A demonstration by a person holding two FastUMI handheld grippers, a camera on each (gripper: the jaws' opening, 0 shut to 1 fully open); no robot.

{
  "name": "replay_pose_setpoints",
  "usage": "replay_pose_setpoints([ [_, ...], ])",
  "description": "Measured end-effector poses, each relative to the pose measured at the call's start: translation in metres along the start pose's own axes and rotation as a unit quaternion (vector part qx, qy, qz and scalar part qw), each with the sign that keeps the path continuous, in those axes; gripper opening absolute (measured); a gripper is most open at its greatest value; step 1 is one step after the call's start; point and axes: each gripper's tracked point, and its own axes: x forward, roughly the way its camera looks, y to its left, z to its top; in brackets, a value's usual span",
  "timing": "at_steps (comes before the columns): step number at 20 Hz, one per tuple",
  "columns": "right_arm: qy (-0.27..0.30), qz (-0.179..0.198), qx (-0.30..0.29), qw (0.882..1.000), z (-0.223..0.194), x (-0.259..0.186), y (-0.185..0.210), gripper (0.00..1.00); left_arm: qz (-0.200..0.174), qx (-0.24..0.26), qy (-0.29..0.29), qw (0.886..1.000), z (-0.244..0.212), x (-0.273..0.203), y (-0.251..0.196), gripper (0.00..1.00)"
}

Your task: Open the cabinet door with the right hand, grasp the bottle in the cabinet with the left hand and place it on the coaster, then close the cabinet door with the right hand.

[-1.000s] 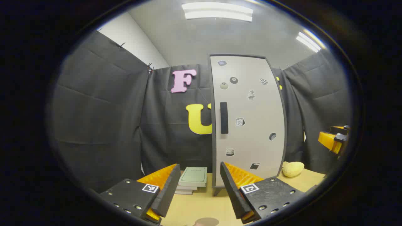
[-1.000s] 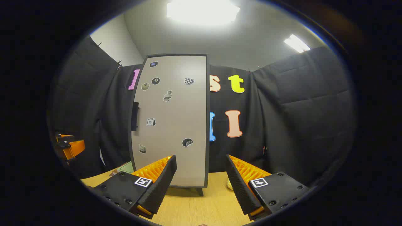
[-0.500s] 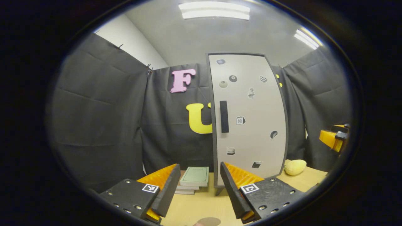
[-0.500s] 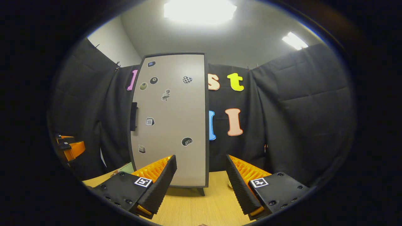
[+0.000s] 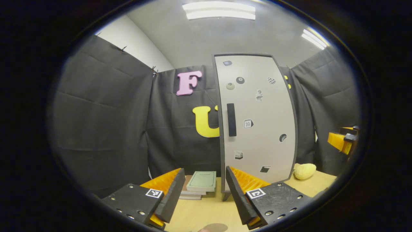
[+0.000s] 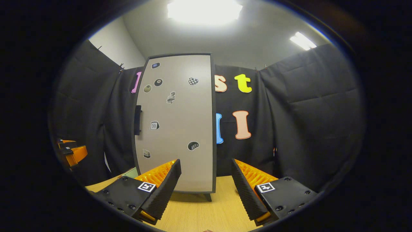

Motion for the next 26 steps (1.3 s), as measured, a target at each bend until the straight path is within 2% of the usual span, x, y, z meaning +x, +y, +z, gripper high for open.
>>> replay_pose_setpoints([
  [8, -0.002, 0.021, 0.003, 1.000, 0.006, 0.020, 0.023, 0.98, 0.025, 0.006, -0.001, 1.000, -0.006, 0.003, 0.009, 0.79],
  [15, -0.013, 0.055, -0.001, 0.998, 0.022, 0.045, 0.057, 0.98, 0.059, 0.010, 0.004, 0.998, -0.010, -0.006, 0.059, 0.79],
  [17, -0.017, 0.063, -0.002, 0.998, 0.028, 0.055, 0.067, 0.98, 0.073, 0.009, 0.006, 0.997, -0.011, -0.012, 0.071, 0.76],
  [20, -0.018, 0.083, 0.010, 0.996, 0.034, 0.067, 0.088, 0.97, 0.093, 0.008, 0.008, 0.996, -0.012, -0.019, 0.088, 0.79],
  [23, -0.019, 0.100, 0.020, 0.995, 0.044, 0.079, 0.107, 0.98, 0.112, 0.013, 0.006, 0.994, -0.010, -0.026, 0.105, 0.76],
  [24, -0.021, 0.106, 0.022, 0.994, 0.049, 0.085, 0.114, 0.98, 0.119, 0.015, 0.006, 0.993, -0.009, -0.029, 0.111, 0.79],
  [26, -0.026, 0.116, 0.027, 0.993, 0.059, 0.094, 0.128, 0.98, 0.132, 0.017, 0.006, 0.991, -0.008, -0.035, 0.123, 0.76],
])
